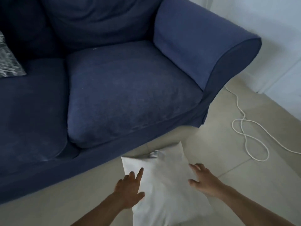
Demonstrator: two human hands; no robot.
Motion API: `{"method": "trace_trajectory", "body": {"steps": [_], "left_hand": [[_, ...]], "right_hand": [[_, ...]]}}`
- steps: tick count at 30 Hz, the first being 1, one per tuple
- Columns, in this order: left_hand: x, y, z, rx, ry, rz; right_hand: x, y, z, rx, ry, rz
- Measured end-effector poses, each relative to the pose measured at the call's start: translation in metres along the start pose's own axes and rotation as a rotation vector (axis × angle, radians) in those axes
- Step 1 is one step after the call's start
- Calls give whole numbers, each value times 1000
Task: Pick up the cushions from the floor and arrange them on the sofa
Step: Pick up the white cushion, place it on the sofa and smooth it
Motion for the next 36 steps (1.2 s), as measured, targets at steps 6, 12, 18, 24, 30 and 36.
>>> {"method": "trace_trajectory", "body": {"steps": [6, 12, 18, 24, 30, 36], "left_hand": [[-94, -50, -25, 145, 186, -79], [-124, -83, -22, 4, 524, -77], [-79, -41, 1, -80, 530, 21], [-31, 45, -6, -35, 462, 47], [45, 138, -3, -20, 456, 103], [138, 221, 2, -18, 425, 156]], "right_hand": [[-67, -58, 54, -45, -115, -85], [-85, -74, 53, 19, -295, -79], [-80, -45, 29, 66, -298, -27], [-58, 28, -19, 126, -382, -34], [3, 123, -65, 153, -422, -6], [88, 209, -115, 169, -433, 33]]}}
Point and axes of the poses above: each hand's wrist, its own y-axis away from the middle knuckle, its own x-axis out of the back of the hand, z = x × y, the point moved 9 cm from there along -y, towards the middle knuckle, and after that the axes turned 4 degrees about -y, right-handed, at the moved point
